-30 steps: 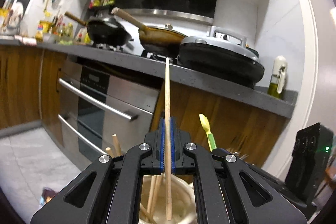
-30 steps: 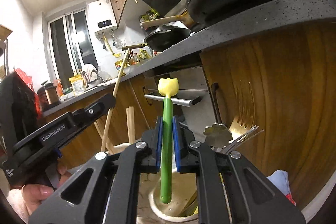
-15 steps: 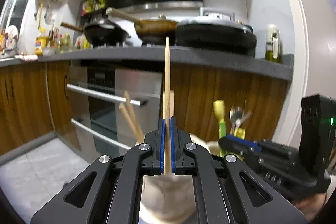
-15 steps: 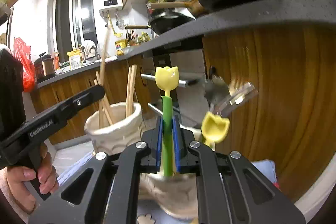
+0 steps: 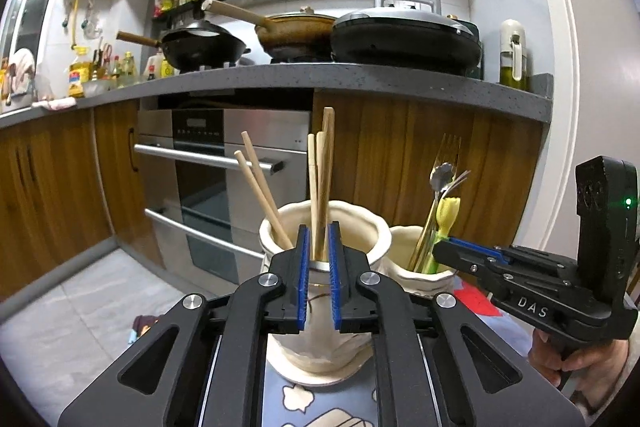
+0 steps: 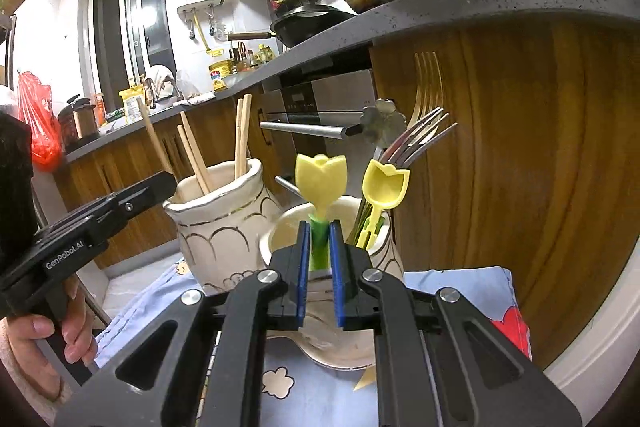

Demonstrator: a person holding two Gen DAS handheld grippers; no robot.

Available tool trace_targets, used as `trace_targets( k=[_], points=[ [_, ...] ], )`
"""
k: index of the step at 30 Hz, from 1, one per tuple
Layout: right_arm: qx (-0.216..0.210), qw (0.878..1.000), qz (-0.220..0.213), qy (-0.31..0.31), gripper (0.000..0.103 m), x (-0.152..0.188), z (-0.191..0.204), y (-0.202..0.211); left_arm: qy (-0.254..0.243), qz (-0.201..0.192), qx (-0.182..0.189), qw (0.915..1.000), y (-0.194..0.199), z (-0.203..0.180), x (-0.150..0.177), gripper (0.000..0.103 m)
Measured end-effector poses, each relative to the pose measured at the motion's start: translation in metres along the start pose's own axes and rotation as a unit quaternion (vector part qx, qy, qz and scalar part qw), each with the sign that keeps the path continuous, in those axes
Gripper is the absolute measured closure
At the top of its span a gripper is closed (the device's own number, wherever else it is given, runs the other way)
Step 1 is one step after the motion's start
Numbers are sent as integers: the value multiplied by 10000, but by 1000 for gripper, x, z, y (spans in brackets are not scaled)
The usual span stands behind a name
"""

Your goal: Organize utensils

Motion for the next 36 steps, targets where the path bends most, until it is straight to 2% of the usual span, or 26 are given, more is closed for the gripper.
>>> trace_targets(
  k=[2, 6, 8, 10, 12, 14, 16, 18, 20, 24, 25, 28, 32, 34, 36],
  points=[
    [31, 10000, -54, 19, 78, -2, 1, 5, -7, 16, -16, 10000, 2, 0, 0, 89],
    [209, 9996, -136, 133, 78, 1, 3, 26, -11, 49, -68, 10000, 17, 0, 2, 88],
    [282, 9994, -48, 173, 78, 8, 4, 37, 10, 98, -118, 9999, 26, 0, 8, 80],
    [347, 9992, 92, 193, 75, 18, 4, 43, 78, 132, -167, 9997, 36, 2, 17, 68],
    [445, 9986, 157, 242, 64, 27, 4, 47, 135, 214, -263, 9993, 42, 3, 26, 65],
    [585, 9975, 202, 345, 63, 33, 4, 50, 83, 277, -390, 9988, 47, 3, 33, 58],
    [711, 9959, 148, 540, 59, 37, 6, 58, -23, 238, -460, 9987, 54, 2, 36, 47],
    [779, 9946, 71, 684, 45, 38, 8, 64, -150, 125, -537, 9984, 63, 2, 39, 37],
    [853, 9934, 69, 760, 40, 40, 7, 68, -197, 50, -577, 9981, 69, 4, 40, 31],
    [1041, 9911, -136, 820, 15, 37, 2, 77, -293, -236, -800, 9961, 82, 12, 44, 17],
    [1112, 9897, -174, 880, 14, 36, 1, 79, -306, -268, -873, 9954, 84, 15, 45, 14],
    [1131, 9880, -252, 1025, 6, 33, 3, 82, -209, -401, -957, 9944, 92, 23, 48, 10],
    [1109, 9872, -368, 1087, 6, 31, 5, 85, -42, -429, -986, 9942, 97, 29, 47, 8],
    [1101, 9873, -365, 1084, 5, 30, 5, 85, -46, -361, -983, 9945, 95, 28, 48, 6],
    [1146, 9868, -343, 1088, 5, 30, 5, 84, -190, -109, -1072, 9940, 87, 25, 52, 6]
  ],
)
Point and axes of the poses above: each gripper's, at about its wrist camera, not at the fingertips, and y roughly against the way its jaws point, z to its left, x to its underside, the point moved 6 cm from there along -y, roughly the way its jaws point, and after that the axes turned 10 degrees about -z, right-handed, at the moved point
